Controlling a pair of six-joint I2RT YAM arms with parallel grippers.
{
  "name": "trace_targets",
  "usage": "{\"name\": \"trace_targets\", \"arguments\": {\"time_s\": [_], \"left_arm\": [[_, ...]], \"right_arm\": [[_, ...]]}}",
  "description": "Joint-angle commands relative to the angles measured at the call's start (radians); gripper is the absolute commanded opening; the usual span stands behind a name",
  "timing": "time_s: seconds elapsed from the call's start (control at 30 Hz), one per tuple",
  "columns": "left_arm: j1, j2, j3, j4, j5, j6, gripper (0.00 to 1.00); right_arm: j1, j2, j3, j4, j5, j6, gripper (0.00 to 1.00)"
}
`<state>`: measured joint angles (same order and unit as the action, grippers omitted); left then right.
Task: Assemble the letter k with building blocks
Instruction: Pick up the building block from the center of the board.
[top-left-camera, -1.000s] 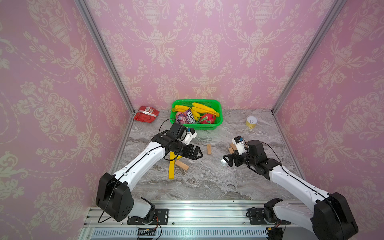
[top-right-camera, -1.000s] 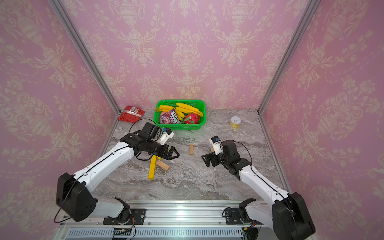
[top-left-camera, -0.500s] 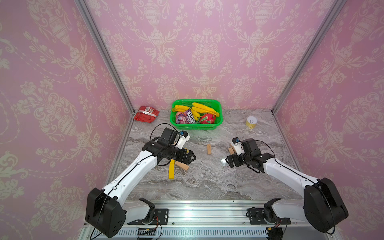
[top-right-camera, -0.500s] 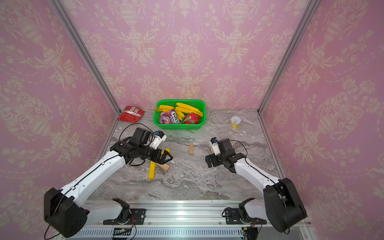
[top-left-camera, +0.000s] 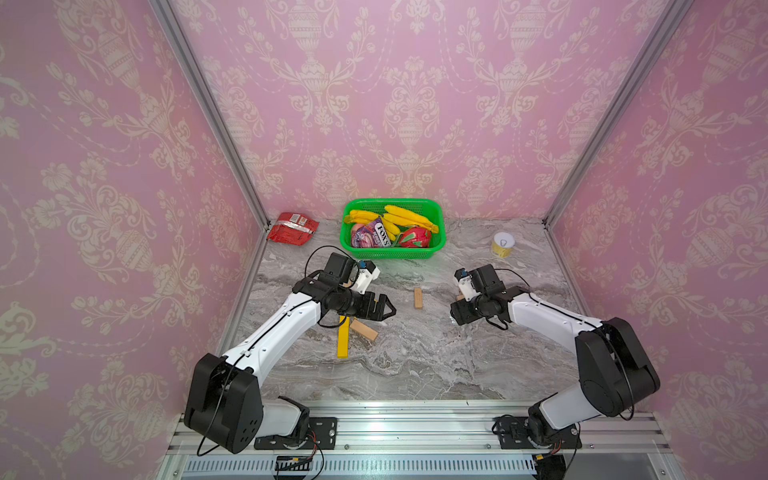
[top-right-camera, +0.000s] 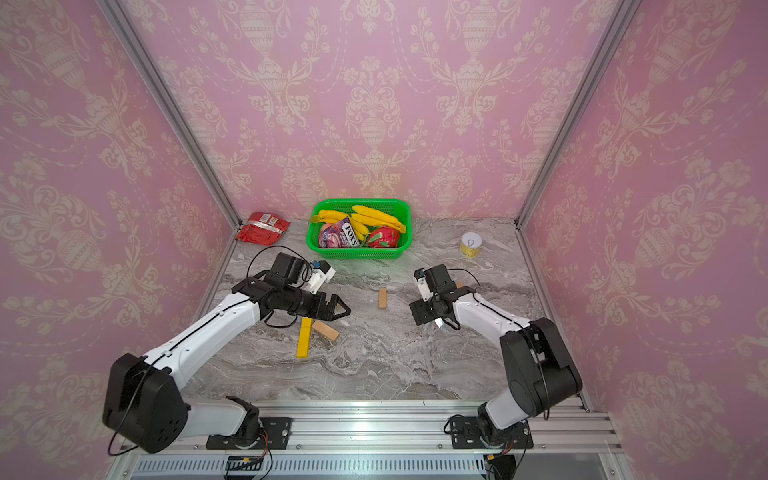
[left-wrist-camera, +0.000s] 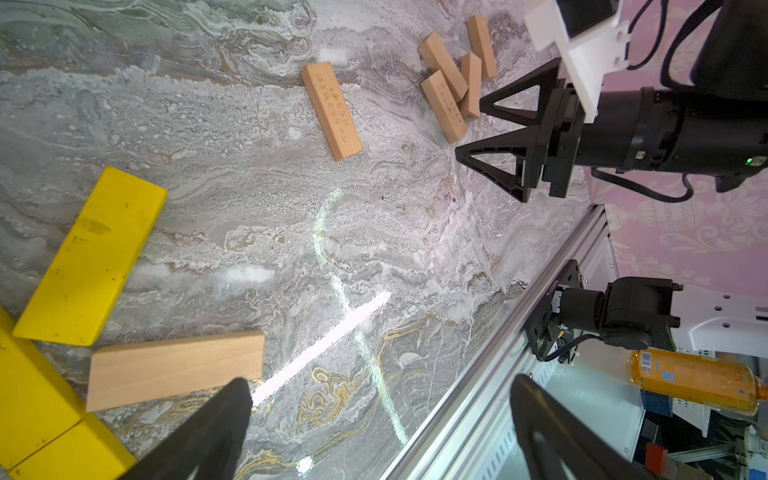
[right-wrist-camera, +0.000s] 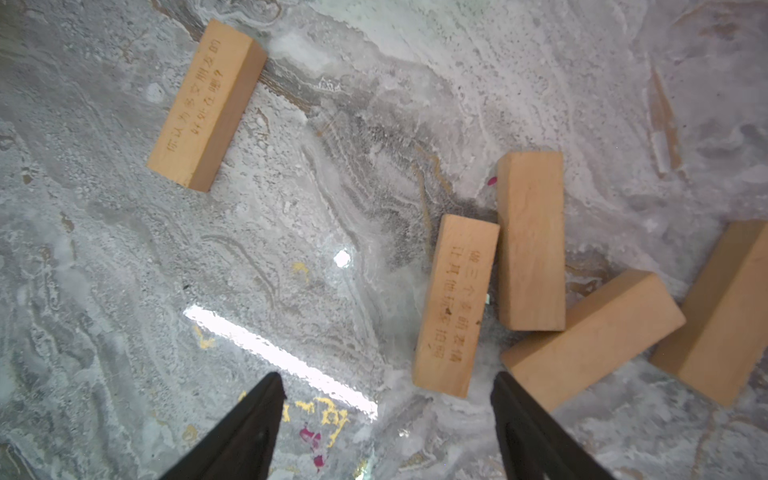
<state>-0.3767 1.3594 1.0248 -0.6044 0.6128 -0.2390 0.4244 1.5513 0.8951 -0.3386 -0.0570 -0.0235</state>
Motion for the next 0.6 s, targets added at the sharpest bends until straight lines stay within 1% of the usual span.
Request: {"name": "trace_targets", "arguments": {"time_s": [0.0, 0.1, 0.2, 0.27, 0.37, 0.5, 0.57], "left_arm": [[0.020, -0.001, -0.022, 0.059, 0.058, -0.057, 0.99], [0.038, -0.008, -0.043, 0.115, 0.059, -0.090, 0.99], [0.057, -0.007, -0.050, 0.141, 0.048, -0.099, 0.99], [0.068, -0.006, -0.057, 0.163, 0.064, -0.108, 0.99], [0.071, -0.009, -0.054, 0.157, 0.065, -0.092, 0.99], [0.071, -0.015, -0.052, 0.145, 0.051, -0.076, 0.99], [0.071, -0.006, -0.044, 0.134, 0.046, -0.070, 0.99]], "right_arm": [[0.005, 0.027, 0.042, -0.050, 0.042, -0.017, 0.80], [0.005, 0.036, 0.045, -0.050, 0.051, -0.017, 0.79], [0.004, 0.052, 0.048, -0.052, 0.060, -0.015, 0.78], [0.004, 0.061, 0.050, -0.052, 0.058, -0.018, 0.78], [0.004, 0.074, 0.053, -0.056, 0.051, -0.017, 0.76], [0.004, 0.088, 0.055, -0.051, 0.051, -0.019, 0.75], [0.005, 0.104, 0.062, -0.052, 0.047, -0.022, 0.73]]}}
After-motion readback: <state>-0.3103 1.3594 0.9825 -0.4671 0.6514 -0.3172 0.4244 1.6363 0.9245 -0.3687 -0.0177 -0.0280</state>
